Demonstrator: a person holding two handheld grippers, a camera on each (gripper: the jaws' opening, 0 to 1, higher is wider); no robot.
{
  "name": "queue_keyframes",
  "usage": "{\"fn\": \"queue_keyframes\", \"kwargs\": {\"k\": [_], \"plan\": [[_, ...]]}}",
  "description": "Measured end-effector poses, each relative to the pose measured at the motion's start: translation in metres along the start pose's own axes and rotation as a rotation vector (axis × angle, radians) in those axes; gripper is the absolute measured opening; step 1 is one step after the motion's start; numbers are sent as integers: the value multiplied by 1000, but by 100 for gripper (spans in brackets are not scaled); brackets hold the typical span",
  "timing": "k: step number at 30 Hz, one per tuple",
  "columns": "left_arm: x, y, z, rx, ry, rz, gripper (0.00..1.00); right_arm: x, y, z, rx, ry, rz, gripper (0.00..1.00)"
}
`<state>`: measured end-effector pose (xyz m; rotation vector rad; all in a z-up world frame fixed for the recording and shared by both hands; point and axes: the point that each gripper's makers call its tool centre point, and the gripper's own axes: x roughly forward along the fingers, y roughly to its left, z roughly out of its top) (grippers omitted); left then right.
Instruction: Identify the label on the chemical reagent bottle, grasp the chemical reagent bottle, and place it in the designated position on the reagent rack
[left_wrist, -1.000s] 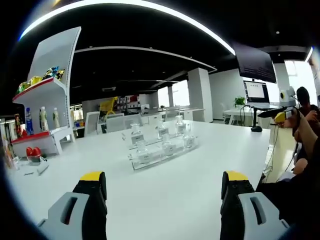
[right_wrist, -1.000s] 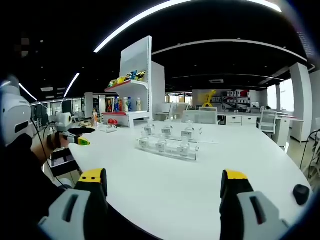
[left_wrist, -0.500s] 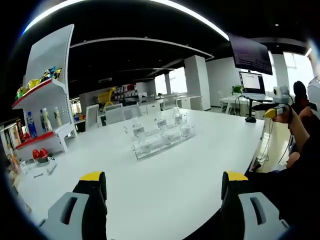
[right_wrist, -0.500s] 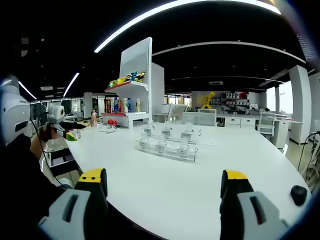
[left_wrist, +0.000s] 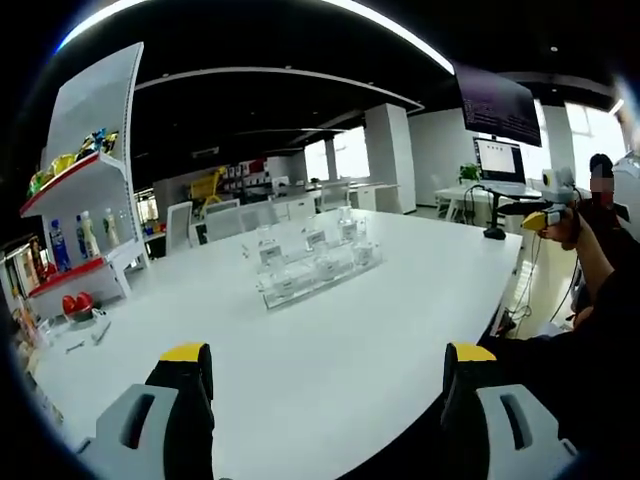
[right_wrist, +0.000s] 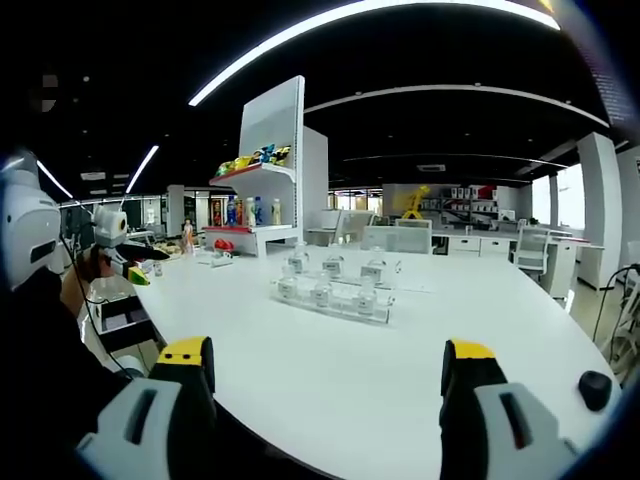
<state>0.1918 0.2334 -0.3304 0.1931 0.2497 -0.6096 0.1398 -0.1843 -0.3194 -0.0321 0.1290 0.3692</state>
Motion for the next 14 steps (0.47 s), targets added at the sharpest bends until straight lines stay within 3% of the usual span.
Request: {"fn": "queue_keyframes", "kwargs": {"k": [5,9,14], "plan": [[1,-2,-2,-2,8,-5,95,-1,-1,-2,2,3,-3,90],[1,-7,1,-56,-11,-42,95,0,-2,-3,4,3,-1,90],[2,-8,-1,-44,0,-40,95,0,-2,-3,2,5,0,90]]}}
